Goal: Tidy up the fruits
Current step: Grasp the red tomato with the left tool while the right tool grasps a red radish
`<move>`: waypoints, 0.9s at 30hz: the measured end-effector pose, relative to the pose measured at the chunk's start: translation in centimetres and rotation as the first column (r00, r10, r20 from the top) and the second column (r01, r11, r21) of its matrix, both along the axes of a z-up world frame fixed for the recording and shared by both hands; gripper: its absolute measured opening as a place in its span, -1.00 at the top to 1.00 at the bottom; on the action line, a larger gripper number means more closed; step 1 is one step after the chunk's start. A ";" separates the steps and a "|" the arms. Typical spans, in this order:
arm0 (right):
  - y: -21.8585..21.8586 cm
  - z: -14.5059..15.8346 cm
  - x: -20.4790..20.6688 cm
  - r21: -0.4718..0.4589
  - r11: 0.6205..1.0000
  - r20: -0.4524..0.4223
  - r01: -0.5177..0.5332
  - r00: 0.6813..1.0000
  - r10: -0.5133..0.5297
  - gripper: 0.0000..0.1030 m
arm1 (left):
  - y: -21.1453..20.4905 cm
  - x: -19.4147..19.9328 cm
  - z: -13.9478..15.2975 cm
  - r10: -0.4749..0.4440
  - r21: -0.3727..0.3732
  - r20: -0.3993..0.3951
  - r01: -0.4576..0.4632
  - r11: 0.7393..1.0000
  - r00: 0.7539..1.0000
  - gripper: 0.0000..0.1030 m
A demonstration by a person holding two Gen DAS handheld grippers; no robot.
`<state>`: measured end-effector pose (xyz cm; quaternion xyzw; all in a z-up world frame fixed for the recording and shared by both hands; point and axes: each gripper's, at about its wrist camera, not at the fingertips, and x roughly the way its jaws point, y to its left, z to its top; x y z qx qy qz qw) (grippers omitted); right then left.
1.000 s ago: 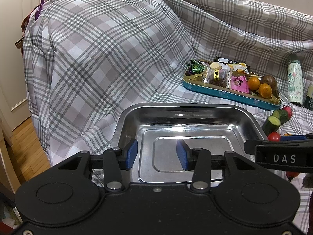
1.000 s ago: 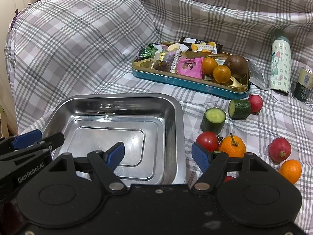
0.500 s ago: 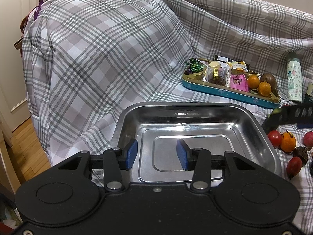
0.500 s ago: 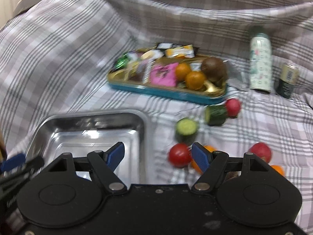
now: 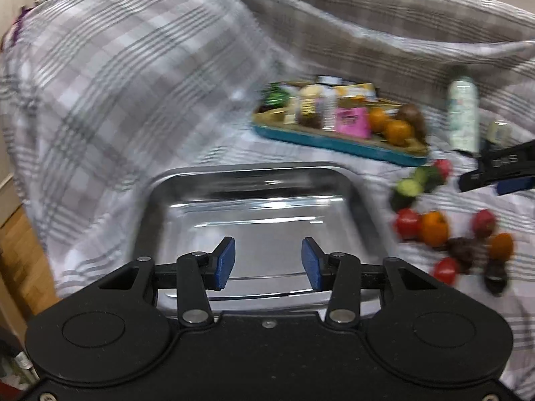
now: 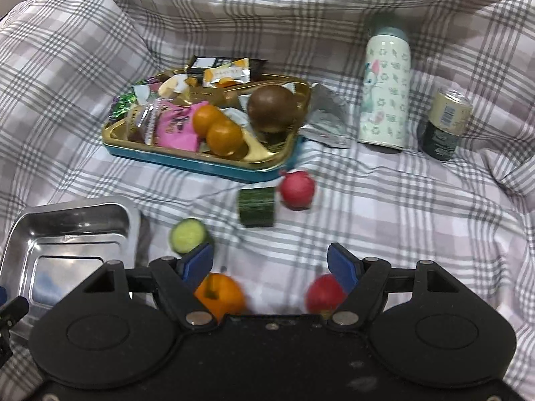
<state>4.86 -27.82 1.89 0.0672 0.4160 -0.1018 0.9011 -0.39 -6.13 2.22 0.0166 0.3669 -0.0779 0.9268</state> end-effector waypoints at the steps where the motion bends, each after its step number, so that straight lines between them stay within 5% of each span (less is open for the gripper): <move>1: -0.6 0.1 -0.2 0.016 1.000 -0.005 -0.014 1.000 0.014 -0.49 | -0.8 -0.3 0.2 -0.028 -0.014 -0.003 0.028 1.000 1.000 -0.01; 13: -7.3 -0.5 -1.8 0.259 0.966 -0.048 0.003 0.999 0.010 -0.47 | -9.7 -2.7 -1.0 -0.297 -0.003 -0.045 0.297 0.955 0.954 -0.01; 19: -7.6 -0.8 -1.7 0.290 0.957 -0.061 -0.027 0.997 0.046 -0.46 | -11.3 -2.8 -1.6 -0.332 0.016 -0.055 0.334 0.943 0.942 -0.01; 27: -6.5 -1.9 -1.0 0.212 0.977 -0.116 -0.038 0.991 0.064 -0.28 | -12.5 -2.0 -2.7 -0.333 0.028 -0.077 0.336 0.941 0.940 -0.01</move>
